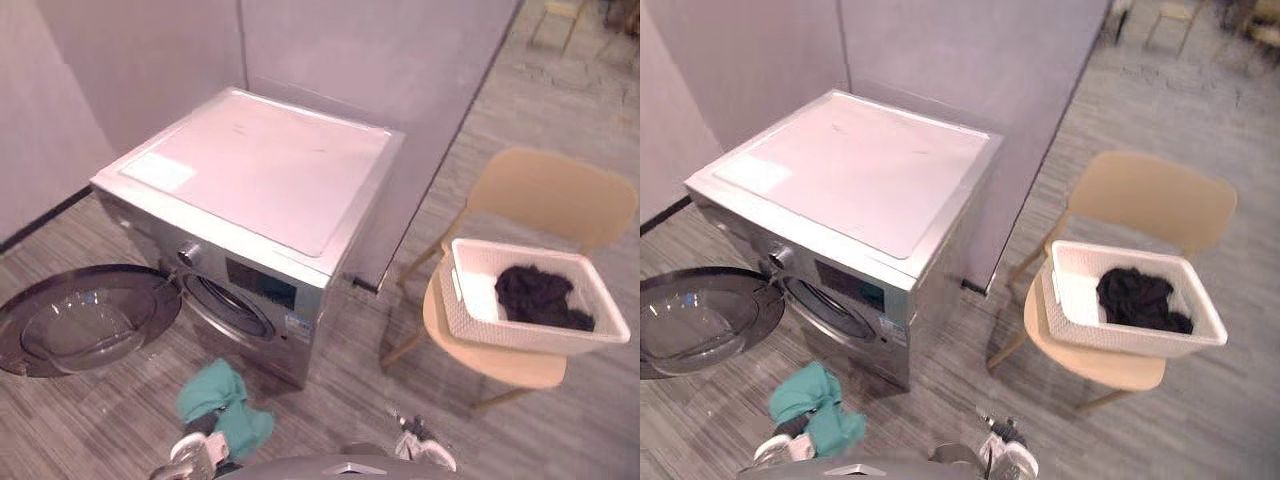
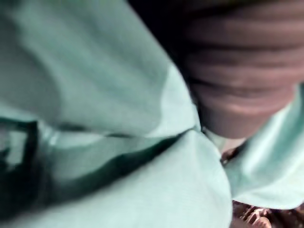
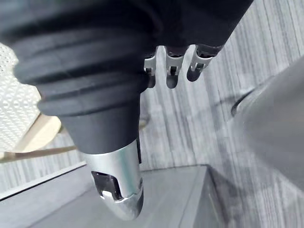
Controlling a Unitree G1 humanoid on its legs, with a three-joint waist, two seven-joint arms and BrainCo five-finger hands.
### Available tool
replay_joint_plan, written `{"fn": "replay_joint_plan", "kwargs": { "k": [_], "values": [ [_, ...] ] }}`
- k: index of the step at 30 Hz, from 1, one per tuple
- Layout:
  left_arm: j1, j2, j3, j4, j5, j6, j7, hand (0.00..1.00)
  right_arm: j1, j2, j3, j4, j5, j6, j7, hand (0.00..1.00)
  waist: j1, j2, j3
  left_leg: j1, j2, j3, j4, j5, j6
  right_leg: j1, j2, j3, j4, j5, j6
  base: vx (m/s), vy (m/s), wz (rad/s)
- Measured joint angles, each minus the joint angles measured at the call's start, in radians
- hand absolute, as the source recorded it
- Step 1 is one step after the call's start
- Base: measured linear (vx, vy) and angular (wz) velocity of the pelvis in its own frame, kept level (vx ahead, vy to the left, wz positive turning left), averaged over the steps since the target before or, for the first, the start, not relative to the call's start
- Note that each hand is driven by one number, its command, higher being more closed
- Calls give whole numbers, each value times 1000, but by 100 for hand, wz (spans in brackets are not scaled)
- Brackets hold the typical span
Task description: Pick up the laundry basket with both hands and put the clothes into the washing machine.
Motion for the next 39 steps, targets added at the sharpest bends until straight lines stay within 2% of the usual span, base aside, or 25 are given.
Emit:
{"fn": "replay_joint_plan", "kwargs": {
  "k": [2,4,6,7,9,10,11,13,14,16,17,18,19,21,22,23,24,28,29,30,32,35,36,37,39],
  "values": [
    [-8,-25,2,-5,20,5,4,100,0,1,32,-41,13,-6,1,0,3,12,14,26,0,17,-36,22,-7,14,11,8,-25,13,-3,32,-11,-17],
    [2,-26,3,-16,39,13,0,100,14,2,56,-56,27,-8,2,0,6,0,28,56,17,14,5,17,-8,62,16,8,-32,13,-4,27,-55,-1],
    [9,-31,3,-86,45,11,1,100,29,-2,99,-101,40,-27,1,0,24,-33,50,-32,69,-36,285,-31,-4,101,7,10,-43,-49,-30,-66,-100,3],
    [10,-31,7,-96,45,9,0,100,34,-4,102,-109,39,-29,2,0,27,-29,54,-72,91,-62,385,-30,-4,110,9,12,-43,-51,-33,-78,-67,-13],
    [23,-34,7,-132,45,-4,-2,100,46,-13,109,-111,37,-29,4,0,40,-8,58,-163,127,-179,625,29,18,143,23,38,-36,-56,-35,-22,20,-41],
    [40,-34,9,-156,44,-14,-1,100,52,-19,123,-111,30,-28,4,0,55,0,60,-211,128,-249,728,102,19,154,32,75,-33,-59,-41,46,153,-85],
    [57,-25,16,-167,40,-25,-1,100,60,-25,148,-108,14,-21,3,0,62,5,57,-250,116,-290,783,51,26,160,29,115,-33,-60,-52,61,180,-94],
    [73,-26,45,-168,23,-28,-1,100,65,-27,147,-95,-9,-6,5,0,62,17,58,-259,83,-314,686,-55,51,149,17,172,-31,-62,-44,129,223,-93],
    [79,-26,51,-168,17,-29,0,100,66,-29,146,-87,-10,-1,5,0,62,17,57,-247,76,-314,607,-69,59,144,12,196,-28,-61,-33,191,256,-88],
    [81,-27,85,-160,1,-28,4,100,52,-40,136,-41,-40,-2,7,0,64,16,53,-210,77,-339,368,-69,63,138,-4,231,-16,-54,17,211,276,-60],
    [80,-28,85,-158,0,-27,4,100,51,-41,131,-34,-48,-2,8,0,66,15,51,-201,78,-341,336,-64,68,137,-7,233,-16,-54,23,230,339,-42],
    [80,-30,86,-146,-6,-26,4,100,52,-45,105,-2,-63,-1,8,0,68,20,40,-162,83,-339,203,-2,81,138,-17,234,-11,-62,52,187,300,-25],
    [78,-33,90,-141,-6,-25,3,100,46,-45,95,22,-73,-2,8,0,71,23,29,-142,71,-341,173,-5,0,137,-29,240,-7,-70,68,224,366,-20],
    [70,-12,122,-121,-7,-24,10,100,33,-35,43,111,-86,3,8,0,70,-27,0,-127,0,-305,131,-8,-5,140,-104,229,-52,-49,106,177,301,-4],
    [70,-12,122,-121,-7,-24,10,100,33,-35,43,111,-86,3,8,0,70,-27,0,-127,0,-305,131,-8,-5,140,-104,229,-52,-49,106,139,243,-13],
    [66,12,122,-95,-5,-21,23,100,25,-25,-6,170,-87,7,8,0,76,-50,-15,-108,-26,-284,119,-15,7,172,-136,226,-106,-13,116,104,209,-15],
    [63,21,121,-73,-3,-17,23,100,26,-22,-51,189,-86,12,8,0,75,-49,-16,-95,-30,-278,115,-16,9,189,-141,224,-138,21,120,85,178,-19],
    [55,22,116,-64,-1,-15,17,100,27,-26,-138,225,-84,26,6,0,74,-44,-22,-88,-15,-252,84,-16,9,176,-136,204,-170,78,126,-17,58,-25],
    [52,23,111,-65,-1,-15,14,100,26,-30,-137,223,-84,25,5,0,74,-46,-20,-100,-1,-248,86,-21,7,153,-120,203,-155,89,125,-198,-67,-36],
    [32,30,108,-65,-1,-14,12,100,14,-39,-134,215,-82,24,5,0,77,-27,3,-150,46,-247,115,-47,0,87,-75,202,-91,111,116,-218,-78,-36],
    [9,52,81,-65,-3,-13,13,100,-13,-40,-132,214,-77,25,3,0,80,-22,34,-187,98,-246,135,-43,-9,-7,-20,183,-1,133,114,-174,-87,-36],
    [-9,90,77,-66,-15,-9,23,100,-22,-25,-121,214,-58,24,0,0,87,-66,45,-227,136,-248,102,14,-40,-57,9,120,-32,131,106,-100,-156,-32],
    [-17,86,76,-66,-16,-9,25,100,-22,-28,-113,214,-45,23,-1,0,85,-69,47,-242,135,-254,100,24,-41,-53,9,113,-57,122,90,-113,-224,8],
    [-35,74,73,-69,-35,-10,28,100,-27,-37,-106,213,-33,20,-2,0,92,-66,62,-274,130,-267,109,40,-48,-46,1,89,-97,79,65,-109,-173,30],
    [-82,33,61,-83,-39,-11,35,100,-55,-52,-104,200,-25,15,-2,0,88,-25,128,-292,129,-311,109,63,-42,-60,7,41,-53,60,56,-184,-138,51]
  ]
}}
